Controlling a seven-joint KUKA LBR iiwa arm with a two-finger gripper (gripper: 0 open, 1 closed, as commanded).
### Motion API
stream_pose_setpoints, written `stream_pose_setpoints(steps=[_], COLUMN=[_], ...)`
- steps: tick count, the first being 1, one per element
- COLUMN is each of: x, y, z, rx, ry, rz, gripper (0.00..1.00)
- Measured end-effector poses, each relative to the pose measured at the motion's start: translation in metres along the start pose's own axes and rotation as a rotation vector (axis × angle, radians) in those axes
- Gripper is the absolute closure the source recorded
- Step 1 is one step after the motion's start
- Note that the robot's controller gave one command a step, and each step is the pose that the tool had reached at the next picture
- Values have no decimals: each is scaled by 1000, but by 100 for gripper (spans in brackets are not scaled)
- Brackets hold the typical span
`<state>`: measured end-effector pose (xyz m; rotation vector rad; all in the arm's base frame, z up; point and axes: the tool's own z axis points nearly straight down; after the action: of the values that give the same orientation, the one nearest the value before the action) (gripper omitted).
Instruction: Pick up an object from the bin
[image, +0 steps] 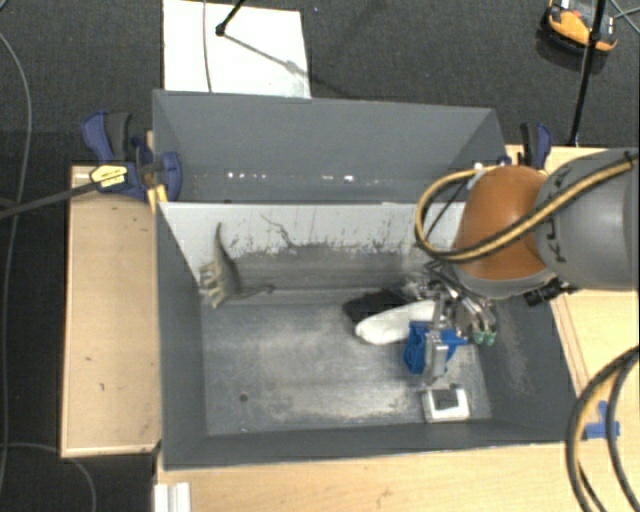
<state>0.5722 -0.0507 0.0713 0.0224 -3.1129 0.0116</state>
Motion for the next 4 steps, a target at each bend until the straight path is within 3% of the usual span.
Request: stream_pose_setpoints(steps=[4], x=[0], y=[0], z=[0], rx=[0], ry=[0], rz=[-4], gripper=[100])
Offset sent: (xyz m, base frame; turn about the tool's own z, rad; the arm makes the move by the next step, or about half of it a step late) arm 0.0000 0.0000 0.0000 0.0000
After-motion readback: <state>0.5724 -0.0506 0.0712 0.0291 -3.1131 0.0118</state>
